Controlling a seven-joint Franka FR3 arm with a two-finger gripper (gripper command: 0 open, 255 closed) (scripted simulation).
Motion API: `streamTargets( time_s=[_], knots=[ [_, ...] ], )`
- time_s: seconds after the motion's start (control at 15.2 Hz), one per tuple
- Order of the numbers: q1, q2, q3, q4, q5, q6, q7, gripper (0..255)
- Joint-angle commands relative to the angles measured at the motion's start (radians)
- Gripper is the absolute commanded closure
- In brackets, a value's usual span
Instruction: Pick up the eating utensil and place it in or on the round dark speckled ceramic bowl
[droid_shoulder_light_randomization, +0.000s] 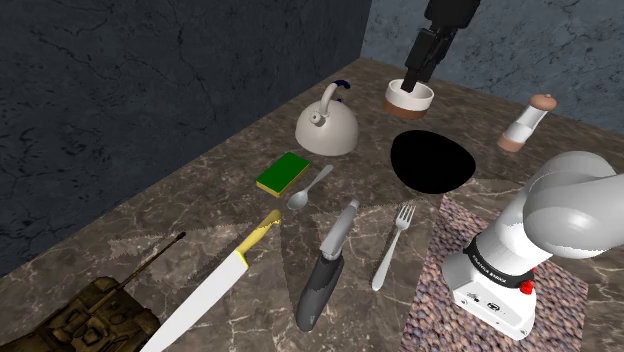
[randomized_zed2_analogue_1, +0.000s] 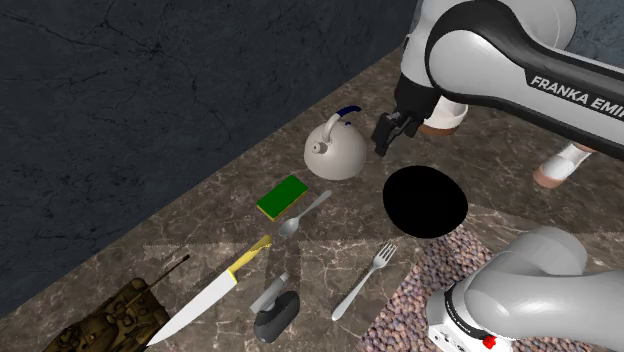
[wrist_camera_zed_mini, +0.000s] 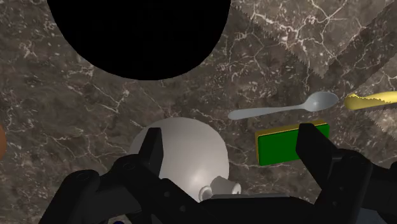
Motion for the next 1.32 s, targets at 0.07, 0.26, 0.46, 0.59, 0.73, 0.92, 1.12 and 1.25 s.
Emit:
streamTargets(
  time_s=[0.07, 0.26, 0.46, 0.59, 0.73, 0.92, 1.12, 1.25],
  knots=[
    [0.007, 0.005, 0.019, -0.019, 0.009, 0.03, 0.014, 0],
    [0.028, 0.029, 0.077, -0.068, 0.033, 0.122, 0.055, 0],
    [0.049, 0.068, 0.136, -0.105, 0.054, 0.216, 0.097, 0],
    [0.061, 0.102, 0.176, -0.123, 0.065, 0.281, 0.126, 0],
    [0.071, 0.143, 0.218, -0.136, 0.073, 0.346, 0.157, 0],
    [0.081, 0.216, 0.282, -0.144, 0.075, 0.443, 0.206, 0],
    [0.083, 0.303, 0.348, -0.139, 0.062, 0.54, 0.263, 0],
    [0.078, 0.367, 0.394, -0.128, 0.042, 0.602, 0.307, 0]
  ],
)
